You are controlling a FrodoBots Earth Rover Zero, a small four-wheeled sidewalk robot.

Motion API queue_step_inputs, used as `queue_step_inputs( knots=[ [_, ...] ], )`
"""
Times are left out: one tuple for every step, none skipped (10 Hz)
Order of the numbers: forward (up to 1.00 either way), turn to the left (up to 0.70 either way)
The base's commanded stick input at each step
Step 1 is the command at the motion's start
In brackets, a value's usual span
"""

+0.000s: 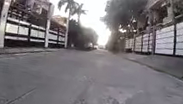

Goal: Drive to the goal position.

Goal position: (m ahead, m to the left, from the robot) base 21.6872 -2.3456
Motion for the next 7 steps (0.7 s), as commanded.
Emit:
queue_step_inputs(
  knots=[
    [0.68, 0.00],
    [0.60, 0.00],
    [0.27, 0.00],
    [0.00, 0.00],
    [0.00, 0.00],
    [0.00, 0.00],
    [0.00, 0.00]
  ],
)
